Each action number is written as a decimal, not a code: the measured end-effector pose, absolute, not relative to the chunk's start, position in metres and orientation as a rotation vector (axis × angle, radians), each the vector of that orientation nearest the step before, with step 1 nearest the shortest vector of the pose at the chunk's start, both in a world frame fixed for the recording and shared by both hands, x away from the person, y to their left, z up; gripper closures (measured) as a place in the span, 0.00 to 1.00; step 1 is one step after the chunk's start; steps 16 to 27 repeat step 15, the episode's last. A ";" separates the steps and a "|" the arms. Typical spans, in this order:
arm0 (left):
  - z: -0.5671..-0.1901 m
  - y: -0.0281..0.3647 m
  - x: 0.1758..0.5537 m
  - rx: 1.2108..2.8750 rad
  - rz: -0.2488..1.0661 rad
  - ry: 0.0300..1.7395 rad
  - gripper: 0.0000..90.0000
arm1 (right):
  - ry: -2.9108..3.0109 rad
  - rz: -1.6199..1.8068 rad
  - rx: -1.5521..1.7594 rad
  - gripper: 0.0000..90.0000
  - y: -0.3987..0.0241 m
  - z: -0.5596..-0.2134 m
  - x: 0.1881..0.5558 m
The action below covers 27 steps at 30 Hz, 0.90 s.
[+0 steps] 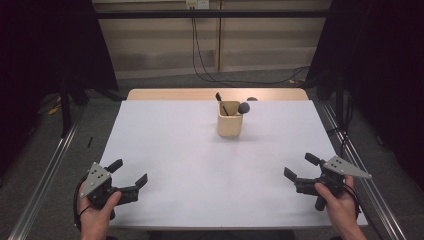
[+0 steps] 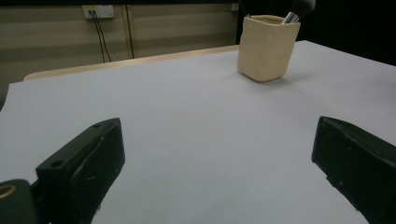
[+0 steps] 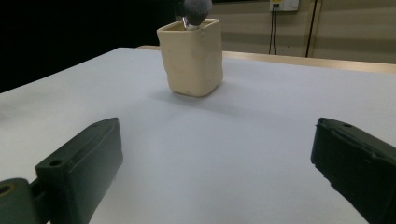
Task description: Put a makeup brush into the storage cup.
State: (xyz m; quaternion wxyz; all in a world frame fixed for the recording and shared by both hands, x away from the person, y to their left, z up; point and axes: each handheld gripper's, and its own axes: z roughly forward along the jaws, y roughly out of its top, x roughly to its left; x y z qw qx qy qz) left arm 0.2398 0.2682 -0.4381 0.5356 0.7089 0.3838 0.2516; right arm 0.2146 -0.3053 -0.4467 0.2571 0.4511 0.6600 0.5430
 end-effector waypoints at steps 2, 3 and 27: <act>-0.438 0.268 0.240 1.687 0.600 0.909 0.03 | 1.797 1.461 1.219 0.02 -0.306 -0.448 0.213; -0.438 0.268 0.240 1.689 0.599 0.906 0.03 | 1.804 1.456 1.223 0.02 -0.306 -0.449 0.211; -0.438 0.268 0.240 1.696 0.598 0.906 0.03 | 1.825 1.471 1.213 0.02 -0.305 -0.453 0.212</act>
